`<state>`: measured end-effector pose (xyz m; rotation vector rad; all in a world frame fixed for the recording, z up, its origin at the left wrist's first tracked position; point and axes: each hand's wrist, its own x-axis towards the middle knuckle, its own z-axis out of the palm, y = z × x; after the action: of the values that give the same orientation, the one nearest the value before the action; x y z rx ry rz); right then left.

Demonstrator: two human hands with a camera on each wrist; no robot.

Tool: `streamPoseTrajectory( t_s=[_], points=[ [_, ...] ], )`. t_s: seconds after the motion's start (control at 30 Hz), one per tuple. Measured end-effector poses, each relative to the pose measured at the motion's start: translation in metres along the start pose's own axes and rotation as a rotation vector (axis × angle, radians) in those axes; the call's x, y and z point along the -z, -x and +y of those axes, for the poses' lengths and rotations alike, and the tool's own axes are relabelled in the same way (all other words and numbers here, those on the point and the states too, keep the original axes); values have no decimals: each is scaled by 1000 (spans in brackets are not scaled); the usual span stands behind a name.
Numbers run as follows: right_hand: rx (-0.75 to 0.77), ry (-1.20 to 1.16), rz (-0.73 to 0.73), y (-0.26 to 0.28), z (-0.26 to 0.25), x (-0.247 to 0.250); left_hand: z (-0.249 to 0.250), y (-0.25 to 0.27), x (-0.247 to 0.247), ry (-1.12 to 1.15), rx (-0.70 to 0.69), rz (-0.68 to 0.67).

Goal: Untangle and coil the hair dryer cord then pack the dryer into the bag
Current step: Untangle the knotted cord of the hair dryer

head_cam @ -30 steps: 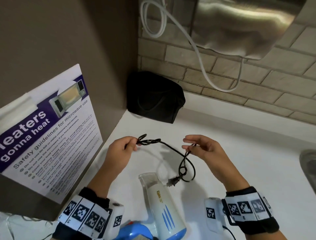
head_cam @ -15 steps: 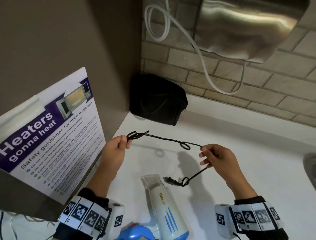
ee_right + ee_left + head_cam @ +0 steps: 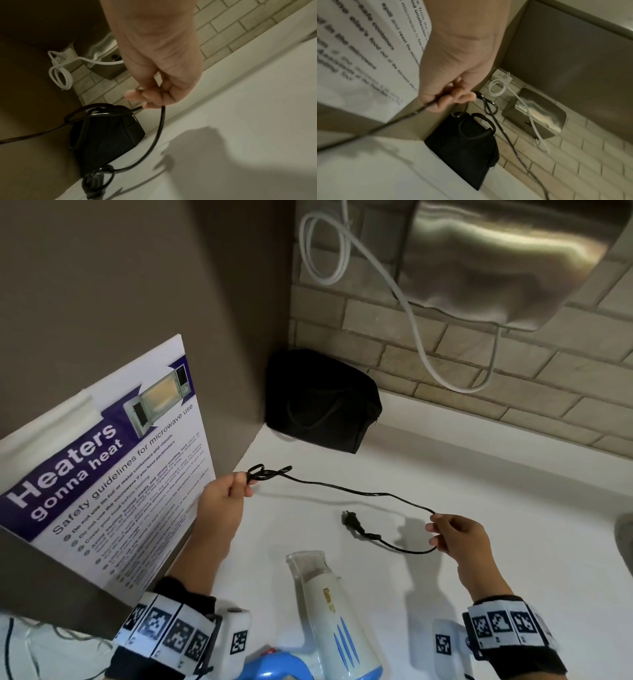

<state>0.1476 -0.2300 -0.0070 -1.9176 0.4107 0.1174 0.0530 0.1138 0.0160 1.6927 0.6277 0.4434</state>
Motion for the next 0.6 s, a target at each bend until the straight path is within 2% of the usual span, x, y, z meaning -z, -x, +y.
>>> streamPoseTrajectory(
  t_s=[0.1, 0.17, 0.27, 0.37, 0.43, 0.53, 0.6],
  points=[
    [-68, 68, -53, -2, 3, 1, 8, 4, 0, -21, -74, -75],
    [-59, 172, -134, 2, 3, -1, 10, 6, -1, -31, -127, -117],
    [39, 388, -205, 11, -1, -6, 8, 8, -5, -20, -194, -155],
    [136, 699, -190, 21, -12, -9, 9, 13, -9, -53, -283, -177],
    [256, 744, -126, 30, -20, -14, 11, 16, -9, -68, -321, -189],
    [619, 672, 31, 47, -38, -22, 14, 18, -10, -83, -346, -194],
    [779, 631, 52, 56, -51, -27, 15, 18, -12, -83, -337, -208]
  ],
)
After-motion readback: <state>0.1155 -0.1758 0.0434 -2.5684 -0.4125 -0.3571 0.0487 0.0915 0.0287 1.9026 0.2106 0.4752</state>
